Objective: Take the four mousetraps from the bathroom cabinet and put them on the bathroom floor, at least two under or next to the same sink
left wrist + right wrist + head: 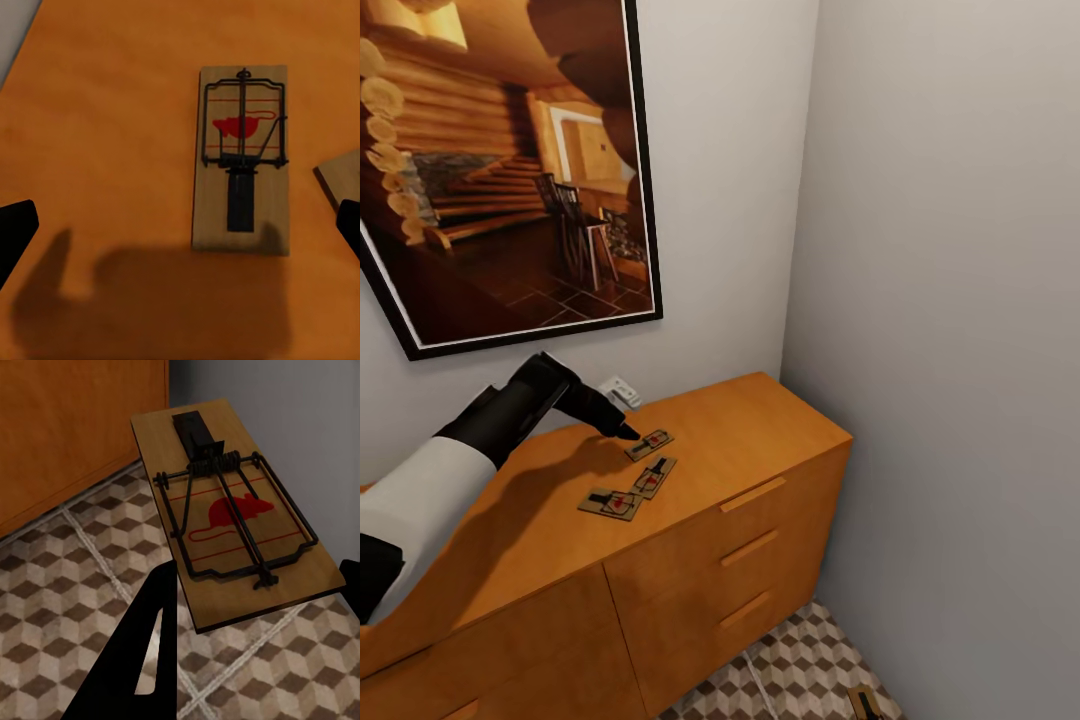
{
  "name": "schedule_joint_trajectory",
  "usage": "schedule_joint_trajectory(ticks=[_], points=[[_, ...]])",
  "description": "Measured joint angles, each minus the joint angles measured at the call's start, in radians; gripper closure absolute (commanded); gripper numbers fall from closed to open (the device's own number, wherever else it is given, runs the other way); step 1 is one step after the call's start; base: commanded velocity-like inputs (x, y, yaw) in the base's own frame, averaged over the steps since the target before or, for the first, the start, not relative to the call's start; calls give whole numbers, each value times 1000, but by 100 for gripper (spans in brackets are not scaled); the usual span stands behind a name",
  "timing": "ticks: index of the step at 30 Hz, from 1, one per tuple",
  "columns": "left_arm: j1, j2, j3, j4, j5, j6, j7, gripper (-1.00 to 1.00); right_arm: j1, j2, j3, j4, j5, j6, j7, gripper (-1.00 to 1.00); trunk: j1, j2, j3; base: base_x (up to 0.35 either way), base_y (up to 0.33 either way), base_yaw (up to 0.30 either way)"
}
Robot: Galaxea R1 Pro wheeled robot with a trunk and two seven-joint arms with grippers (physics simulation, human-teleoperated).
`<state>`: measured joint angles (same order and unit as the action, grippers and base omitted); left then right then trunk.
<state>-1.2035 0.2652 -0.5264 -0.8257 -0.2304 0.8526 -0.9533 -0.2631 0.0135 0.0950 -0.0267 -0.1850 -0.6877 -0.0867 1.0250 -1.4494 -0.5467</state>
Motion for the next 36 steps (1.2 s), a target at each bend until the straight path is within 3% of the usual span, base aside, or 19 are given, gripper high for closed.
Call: schedule_joint_trajectory(ticks=[9, 36], points=[[0, -4, -23, 13, 0, 0, 1, -100, 0, 0, 0, 0, 0, 0, 0, 100, 0, 0, 0, 0, 0, 0], [0, -27, -26, 16, 0, 0, 1, -100, 0, 0, 0, 0, 0, 0, 0, 100, 0, 0, -2, 0, 0, 0]])
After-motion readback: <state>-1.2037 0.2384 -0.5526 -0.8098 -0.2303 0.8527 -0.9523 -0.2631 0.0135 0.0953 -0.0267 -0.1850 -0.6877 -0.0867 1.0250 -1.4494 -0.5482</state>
